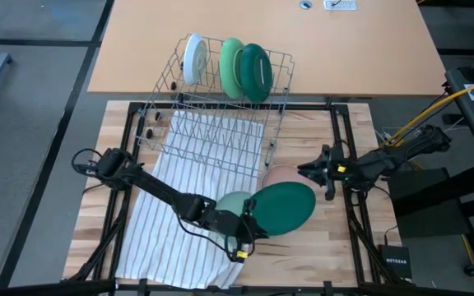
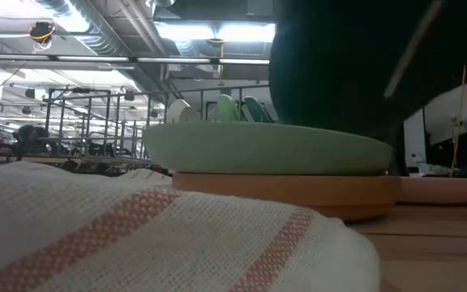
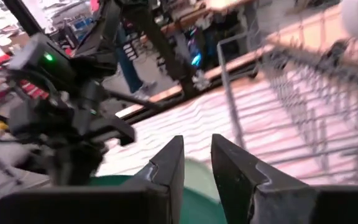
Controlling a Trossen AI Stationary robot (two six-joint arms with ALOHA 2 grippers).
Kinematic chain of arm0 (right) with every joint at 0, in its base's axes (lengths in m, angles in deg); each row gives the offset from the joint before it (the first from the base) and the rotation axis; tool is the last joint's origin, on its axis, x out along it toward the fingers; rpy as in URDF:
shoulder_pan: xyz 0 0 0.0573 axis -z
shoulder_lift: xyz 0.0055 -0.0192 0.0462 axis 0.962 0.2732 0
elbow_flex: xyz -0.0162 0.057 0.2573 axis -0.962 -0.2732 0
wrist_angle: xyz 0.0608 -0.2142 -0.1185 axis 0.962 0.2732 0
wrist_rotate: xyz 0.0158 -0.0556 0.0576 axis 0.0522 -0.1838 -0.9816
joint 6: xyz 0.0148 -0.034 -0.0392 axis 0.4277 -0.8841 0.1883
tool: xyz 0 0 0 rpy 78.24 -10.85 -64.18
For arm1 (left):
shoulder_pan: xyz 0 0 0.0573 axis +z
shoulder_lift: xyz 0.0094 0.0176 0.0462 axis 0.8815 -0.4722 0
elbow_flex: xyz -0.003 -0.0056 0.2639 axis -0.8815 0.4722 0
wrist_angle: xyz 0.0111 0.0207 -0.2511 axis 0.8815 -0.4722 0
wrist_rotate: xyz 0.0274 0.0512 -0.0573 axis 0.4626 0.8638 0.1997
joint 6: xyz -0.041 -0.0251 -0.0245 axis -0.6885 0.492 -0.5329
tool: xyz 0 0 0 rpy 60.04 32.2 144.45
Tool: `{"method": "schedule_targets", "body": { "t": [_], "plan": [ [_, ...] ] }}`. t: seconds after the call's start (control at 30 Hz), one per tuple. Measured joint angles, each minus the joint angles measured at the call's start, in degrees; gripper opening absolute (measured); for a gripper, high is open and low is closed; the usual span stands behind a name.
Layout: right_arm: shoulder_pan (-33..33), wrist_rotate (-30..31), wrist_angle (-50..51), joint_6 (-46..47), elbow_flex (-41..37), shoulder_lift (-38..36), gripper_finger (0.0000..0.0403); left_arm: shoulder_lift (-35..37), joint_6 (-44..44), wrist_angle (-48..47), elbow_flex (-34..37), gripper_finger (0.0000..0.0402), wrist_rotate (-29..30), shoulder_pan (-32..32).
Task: Sort dishes
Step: Put the dark green plate into the dishwasher rack
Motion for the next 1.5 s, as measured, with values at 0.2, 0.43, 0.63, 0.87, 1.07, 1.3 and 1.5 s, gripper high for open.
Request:
{"method": "schedule_targets", "body": {
  "t": [0.2,0.43,0.63,0.87,1.07,1.3,1.5],
  "plan": [
    [0.0,5.5,0.0,-6.6,0.0,-3.1,0.0085,6.0,-7.4,-0.6,0.0,0.0002,0.3,0.8],
    [0.0,14.6,0.2,-12.9,0.0,-5.4,0.0085,16.9,-8.5,-3.0,0.0,0.0002,0.3,3.5],
    [0.0,22.8,1.9,-16.3,0.0,-5.3,0.0085,26.5,-3.1,-3.1,0.0,0.0002,0.4,9.4],
    [0.0,24.9,9.0,-16.4,0.0,-5.2,0.0085,35.3,2.7,-5.0,0.0,0.0002,0.5,20.2],
    [0.0,24.9,15.3,-11.7,0.0,-5.2,0.0085,38.7,1.0,-7.5,0.0,0.0001,0.3,31.3],
    [0.0,24.9,21.3,-5.3,0.0,-5.1,0.0085,38.6,-8.0,-10.4,0.1,0.0001,-7.9,45.9],
    [0.0,24.9,22.7,-2.8,0.0,-5.1,0.0085,36.6,-16.2,-11.9,0.1,0.0000,-16.2,58.5]
  ]
}}
